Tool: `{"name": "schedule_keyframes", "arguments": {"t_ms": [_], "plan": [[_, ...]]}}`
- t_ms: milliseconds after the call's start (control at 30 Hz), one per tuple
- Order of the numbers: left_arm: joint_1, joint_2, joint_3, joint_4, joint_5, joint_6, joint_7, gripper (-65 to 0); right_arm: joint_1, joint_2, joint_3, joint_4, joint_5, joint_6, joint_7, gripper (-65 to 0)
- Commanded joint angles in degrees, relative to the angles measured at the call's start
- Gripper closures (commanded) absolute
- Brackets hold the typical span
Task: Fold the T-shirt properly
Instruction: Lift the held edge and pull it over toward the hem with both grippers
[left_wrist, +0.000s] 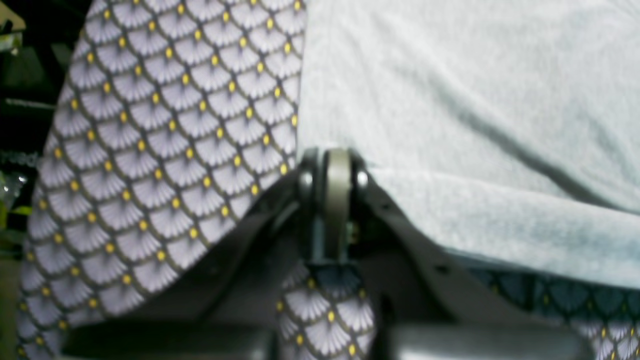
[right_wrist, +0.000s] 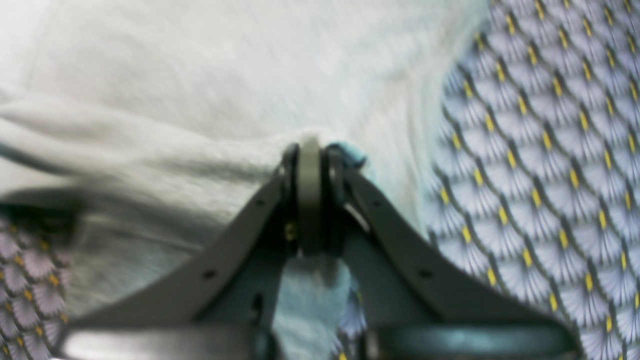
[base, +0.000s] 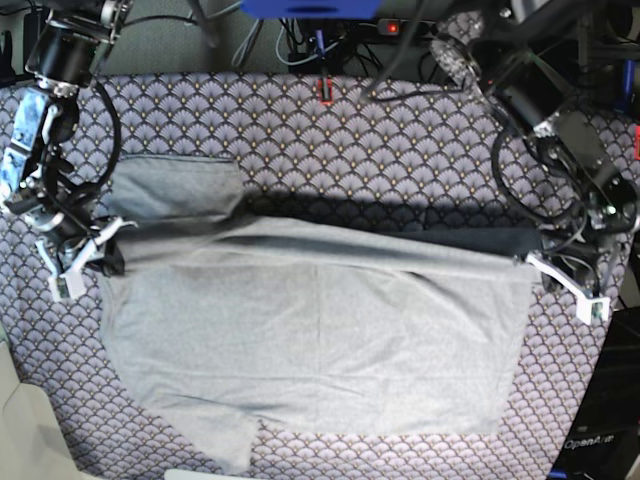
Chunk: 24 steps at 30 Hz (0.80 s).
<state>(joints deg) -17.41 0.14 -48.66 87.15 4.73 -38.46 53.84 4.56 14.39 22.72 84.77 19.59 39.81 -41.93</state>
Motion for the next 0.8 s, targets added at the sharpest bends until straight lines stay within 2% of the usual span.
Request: {"name": "schedule_keyframes", "arguments": {"t_ms": [0, 233, 533, 767], "plan": [[-2.4, -1.3, 0.4, 1.1, 0.0, 0.2, -1.6, 0.0, 1.3, 0.9, -0.1, 1.0, 0.7, 0.2, 1.2, 0.0], [-7.7, -3.4, 0.4, 0.9, 1.2, 0.2, -1.4, 0.0, 3.5, 0.9, -3.2, 1.0, 0.7, 0.2, 1.2, 0.0], [-10.8, -4.2, 0.4, -7.4, 1.2, 0.2, -2.4, 0.0, 5.7, 0.9, -4.6, 1.0, 0.7, 0.2, 1.4, 0.0], [-10.7, -4.1, 3.2, -12.1, 1.1, 0.2, -8.2, 0.0, 9.7, 0.9, -4.8, -2.7, 0.6, 0.2, 1.5, -1.5]]}}
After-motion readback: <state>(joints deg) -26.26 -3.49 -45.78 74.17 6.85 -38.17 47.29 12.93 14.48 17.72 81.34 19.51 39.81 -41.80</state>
